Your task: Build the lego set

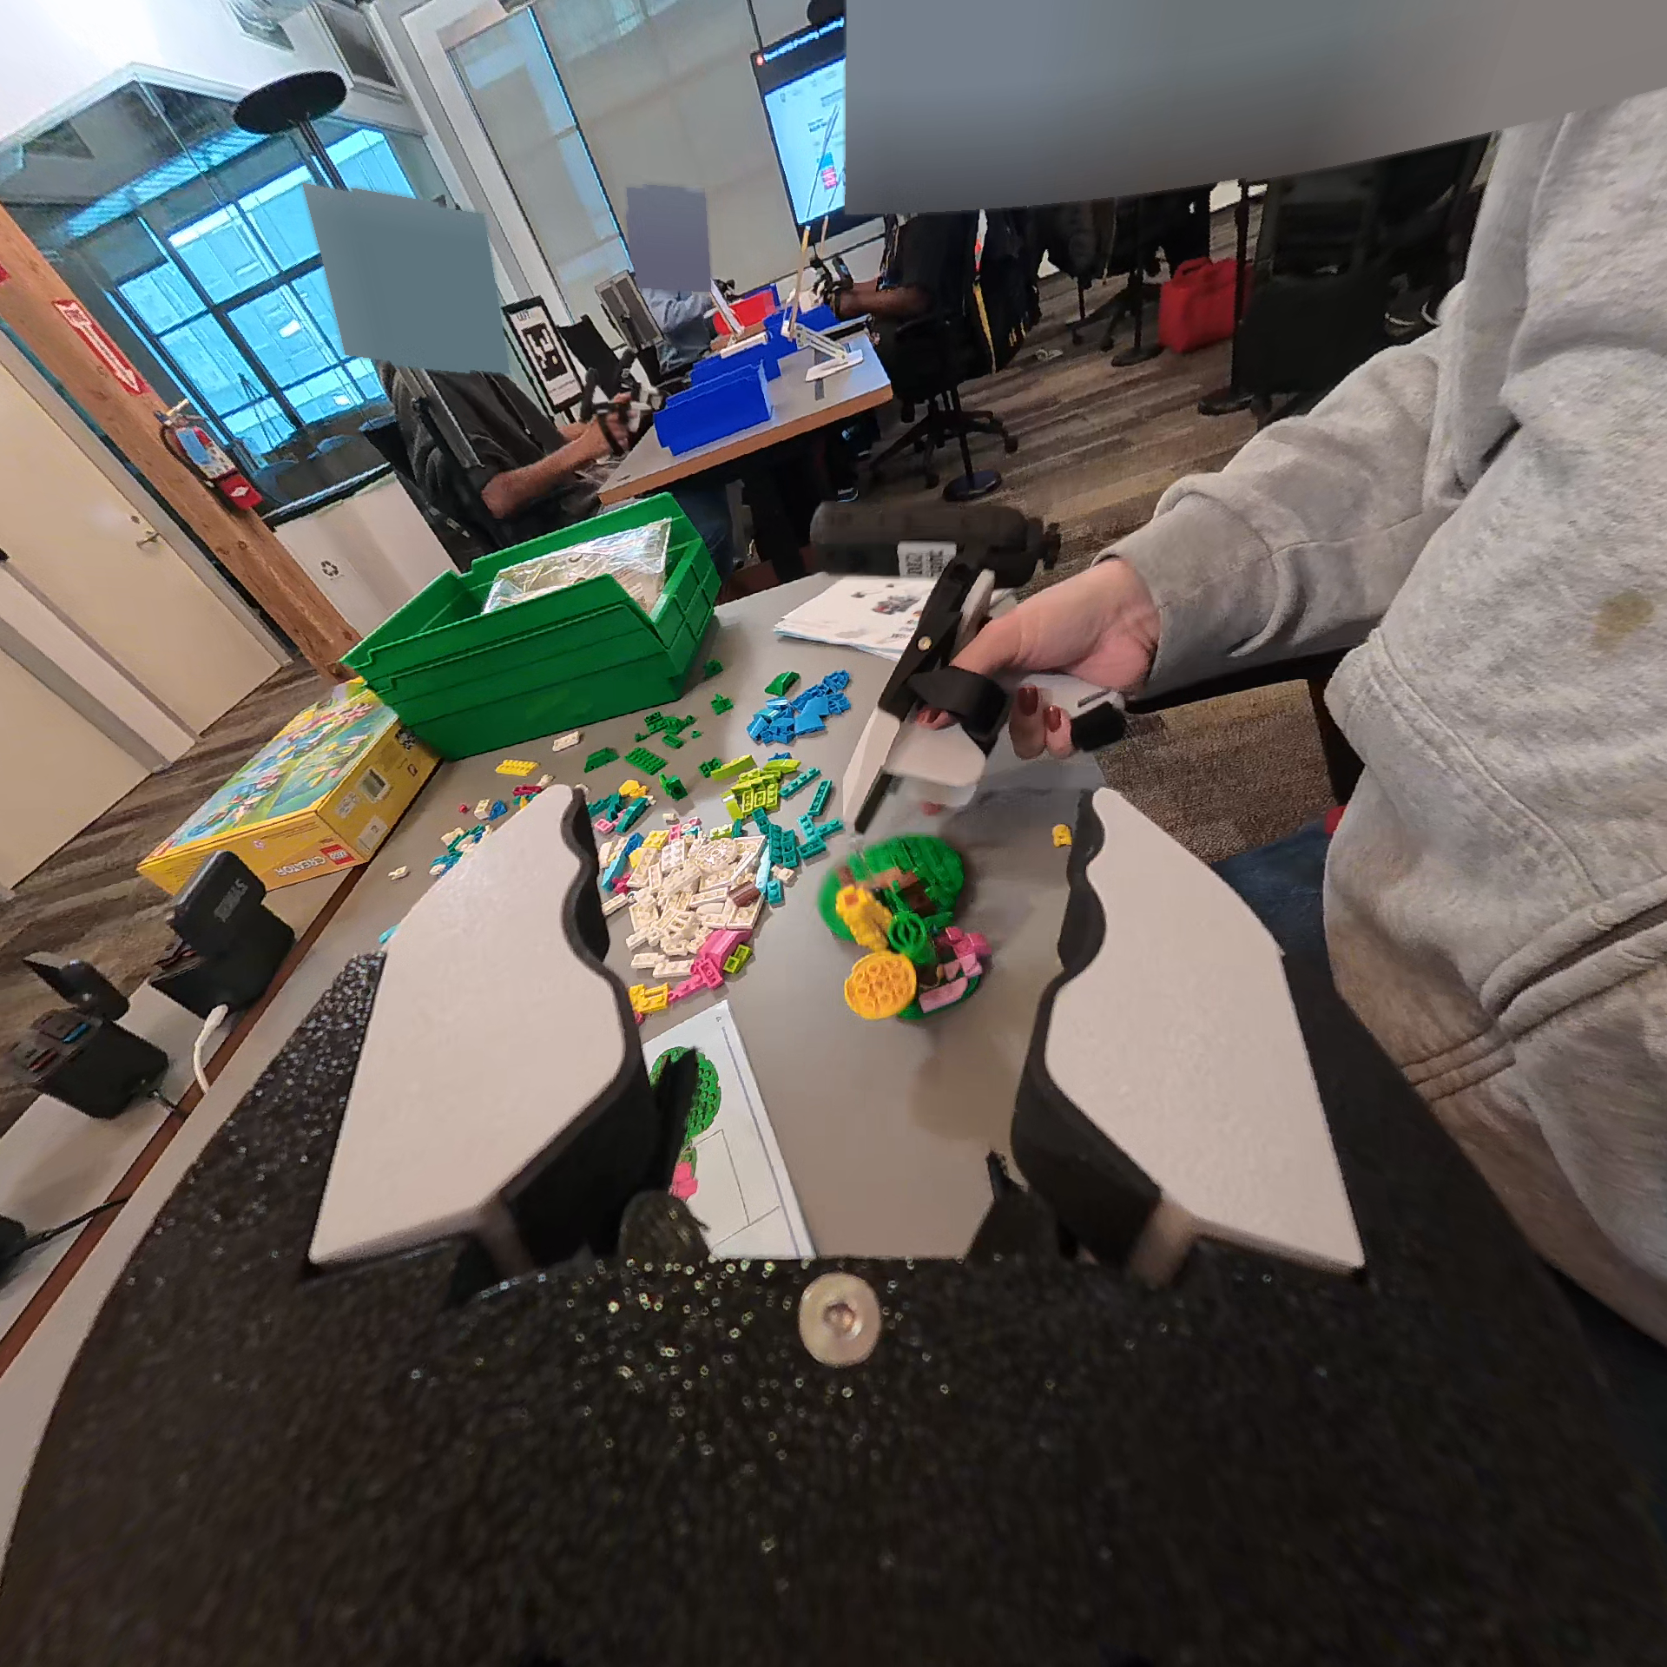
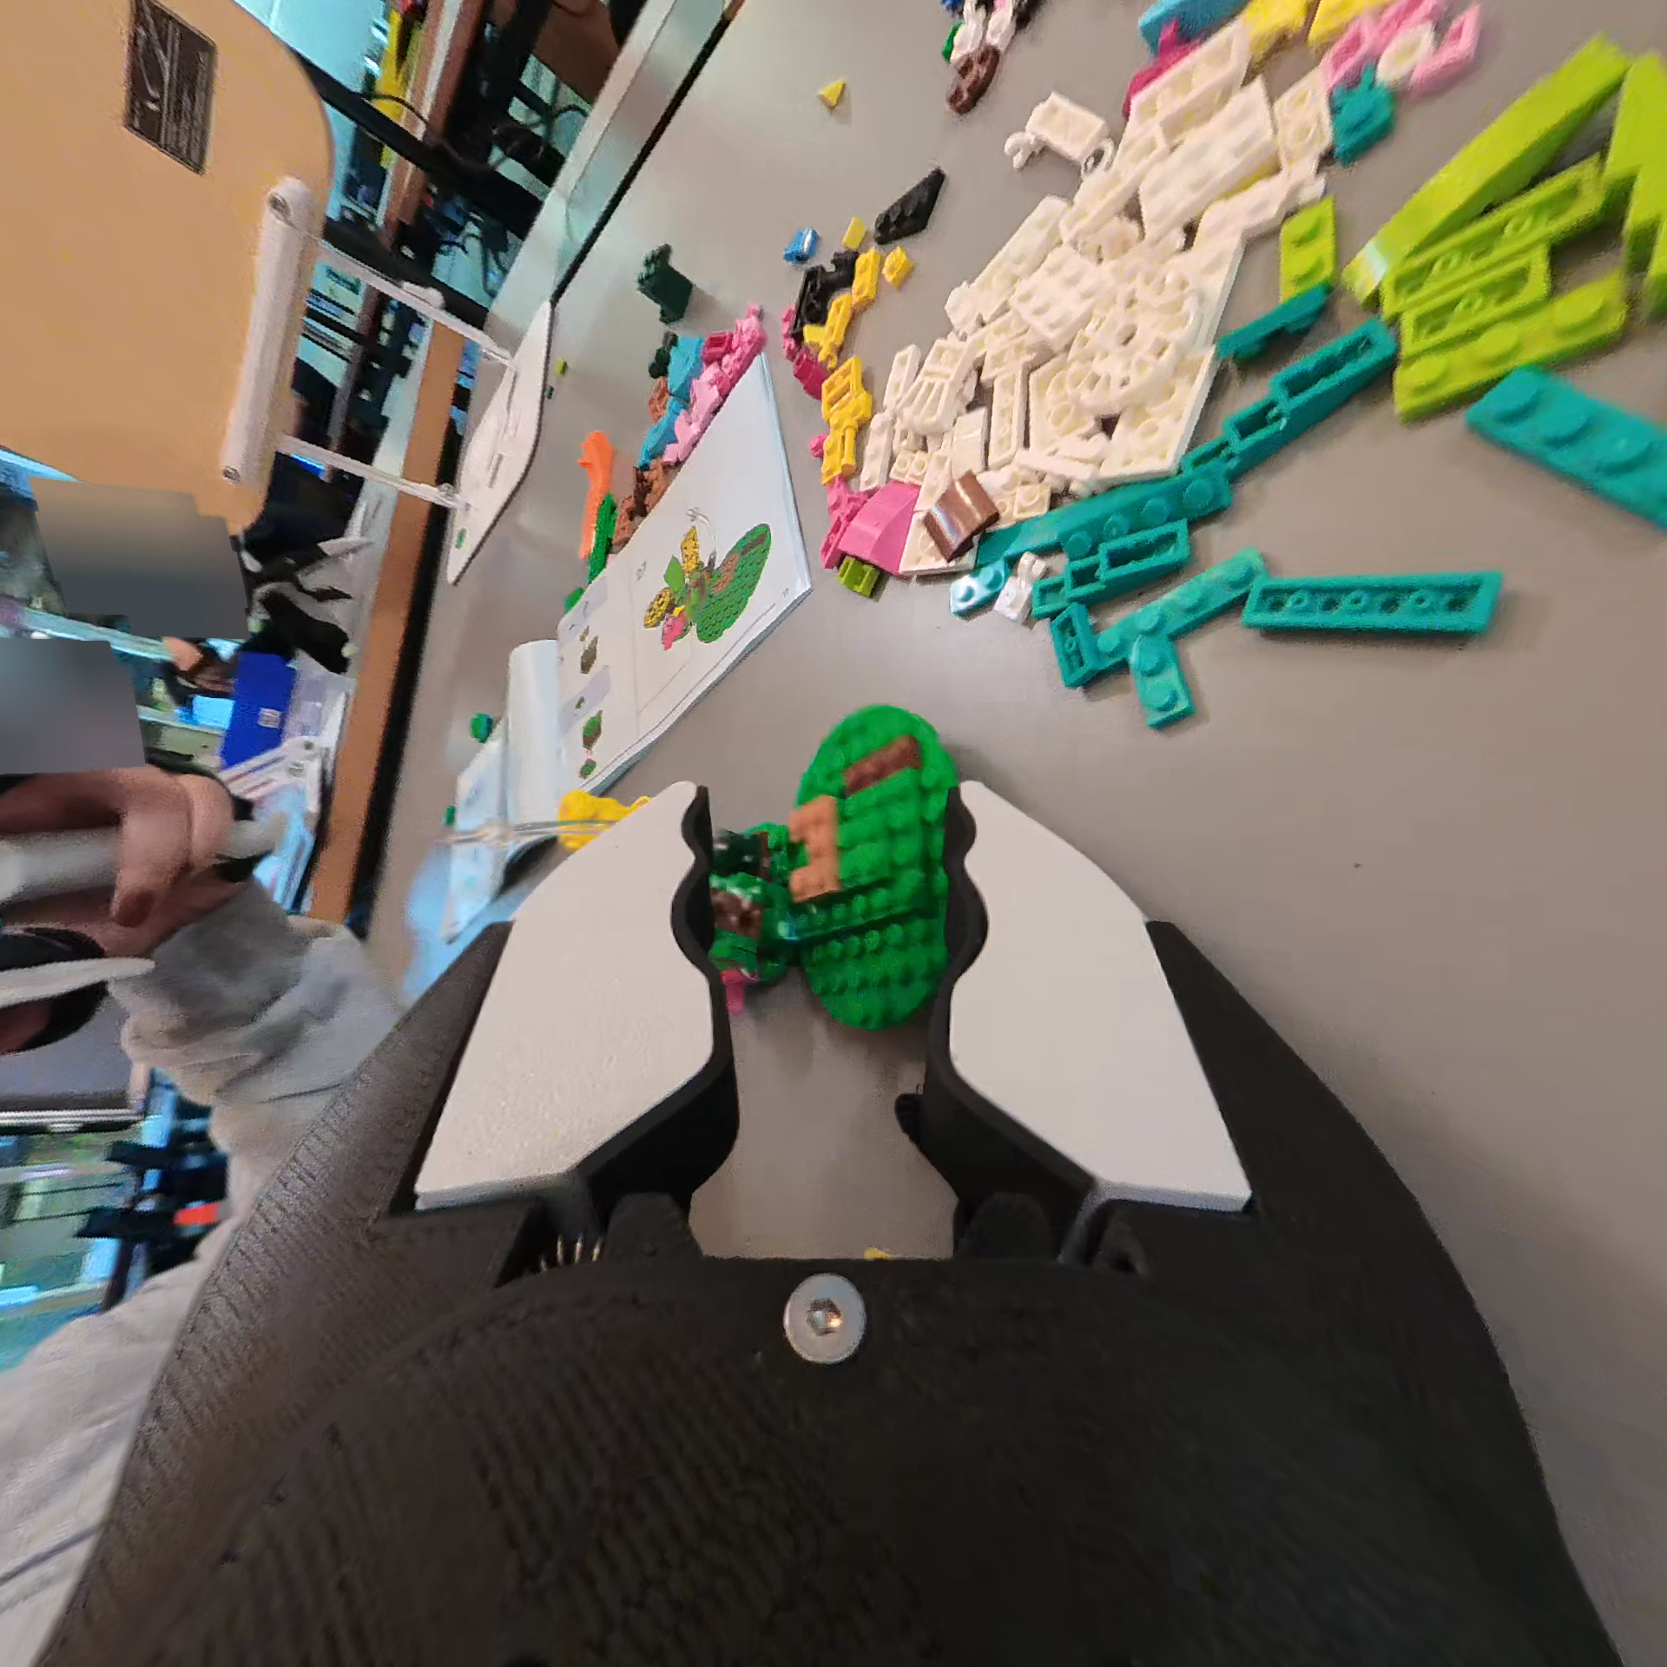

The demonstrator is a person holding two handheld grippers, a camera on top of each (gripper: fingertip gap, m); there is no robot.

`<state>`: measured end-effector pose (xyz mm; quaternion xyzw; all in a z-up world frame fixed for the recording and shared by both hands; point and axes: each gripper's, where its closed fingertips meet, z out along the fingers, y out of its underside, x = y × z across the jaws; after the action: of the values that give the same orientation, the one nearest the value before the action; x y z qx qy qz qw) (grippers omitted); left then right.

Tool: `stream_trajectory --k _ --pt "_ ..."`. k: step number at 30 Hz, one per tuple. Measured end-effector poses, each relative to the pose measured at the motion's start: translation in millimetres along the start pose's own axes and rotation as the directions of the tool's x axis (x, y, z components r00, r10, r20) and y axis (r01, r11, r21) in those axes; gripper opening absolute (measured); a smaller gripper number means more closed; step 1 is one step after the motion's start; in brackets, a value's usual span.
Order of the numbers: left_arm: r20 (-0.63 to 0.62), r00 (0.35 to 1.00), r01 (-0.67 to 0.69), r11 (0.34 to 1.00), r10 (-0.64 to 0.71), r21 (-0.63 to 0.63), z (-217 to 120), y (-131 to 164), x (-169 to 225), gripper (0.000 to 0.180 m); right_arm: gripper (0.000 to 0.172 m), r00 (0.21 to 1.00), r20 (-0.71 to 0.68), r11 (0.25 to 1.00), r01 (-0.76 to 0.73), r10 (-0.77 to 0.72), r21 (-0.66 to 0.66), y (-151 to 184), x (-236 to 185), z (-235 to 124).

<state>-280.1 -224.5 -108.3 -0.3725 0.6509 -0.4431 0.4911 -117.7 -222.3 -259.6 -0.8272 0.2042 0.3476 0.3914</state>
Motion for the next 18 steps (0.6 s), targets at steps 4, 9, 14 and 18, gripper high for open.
stream_trajectory --k 4,9,14,18 --pt "0.044 0.999 0.011 1.000 -0.010 -0.026 -2.6 9.8 -10.6 0.098 0.048 0.992 -0.073 0.993 0.110 -0.107 0.045 -13.0 6.6 -8.9" --pt "0.226 0.970 0.130 0.974 -0.086 -0.187 -6.4 52.7 -46.2 0.095 0.047 0.925 -0.184 0.905 0.367 -0.332 0.216 -50.5 2.5 -27.3" --pt "0.465 0.883 0.126 0.926 0.058 -0.355 -15.9 94.7 -77.5 0.058 0.043 0.729 -0.325 0.629 0.685 -0.603 0.368 -105.0 -38.8 -40.0" --pt "0.505 0.856 0.198 0.835 0.108 -0.514 -11.9 122.5 -66.9 0.045 0.035 0.560 -0.413 0.357 0.806 -0.718 0.472 -138.8 -80.3 -43.4"
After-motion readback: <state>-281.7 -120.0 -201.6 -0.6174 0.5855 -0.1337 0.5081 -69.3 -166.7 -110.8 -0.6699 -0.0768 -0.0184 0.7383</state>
